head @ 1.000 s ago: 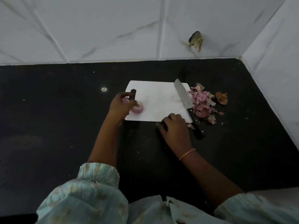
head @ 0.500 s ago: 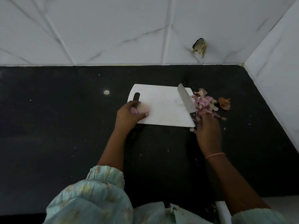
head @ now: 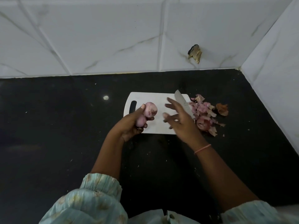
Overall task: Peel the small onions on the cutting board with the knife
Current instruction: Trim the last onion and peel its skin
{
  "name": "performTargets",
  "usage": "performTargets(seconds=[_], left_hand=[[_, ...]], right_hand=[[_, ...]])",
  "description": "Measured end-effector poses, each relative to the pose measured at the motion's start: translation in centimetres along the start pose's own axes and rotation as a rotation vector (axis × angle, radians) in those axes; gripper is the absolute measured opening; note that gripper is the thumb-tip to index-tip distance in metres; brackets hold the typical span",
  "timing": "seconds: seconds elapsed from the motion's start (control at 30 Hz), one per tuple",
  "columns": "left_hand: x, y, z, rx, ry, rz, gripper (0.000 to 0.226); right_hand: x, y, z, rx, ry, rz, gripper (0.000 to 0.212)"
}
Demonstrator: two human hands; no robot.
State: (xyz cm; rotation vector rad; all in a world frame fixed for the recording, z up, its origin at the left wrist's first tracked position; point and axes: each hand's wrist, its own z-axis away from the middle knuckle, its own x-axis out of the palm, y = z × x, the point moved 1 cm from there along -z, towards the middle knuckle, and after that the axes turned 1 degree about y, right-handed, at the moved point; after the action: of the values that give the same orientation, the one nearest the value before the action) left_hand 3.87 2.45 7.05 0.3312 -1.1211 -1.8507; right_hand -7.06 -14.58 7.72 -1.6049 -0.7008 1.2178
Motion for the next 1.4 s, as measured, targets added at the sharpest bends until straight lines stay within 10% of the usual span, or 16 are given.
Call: performTargets(seconds=[0.53,0.9,1.1,1.4], left_hand=[[-1.1,2.8,-2.7,-0.032,0.102,-0.026,0.053],[-1.4,4.3,-2.5,0.128,0.232,-0.189,0.075],[0.1,4.3,-4.3,0.192,0.294,-0.221,0.033],[0.4,-1.3,-9.6,0.566,0.462,-0.794,0.040]], right_hand=[[4.5,-1.4,-7.3,0.154,0.047,-0.342,0.008],[4.5,-3.1,-7.9,0.122,-0.143,-0.393,0.040],[2.9,-3.2,-7.1,0.095,0.121,-0.432,0.046],[-0.2,-4.1,-4.6,-0.013,0.230,-0.331,0.045]])
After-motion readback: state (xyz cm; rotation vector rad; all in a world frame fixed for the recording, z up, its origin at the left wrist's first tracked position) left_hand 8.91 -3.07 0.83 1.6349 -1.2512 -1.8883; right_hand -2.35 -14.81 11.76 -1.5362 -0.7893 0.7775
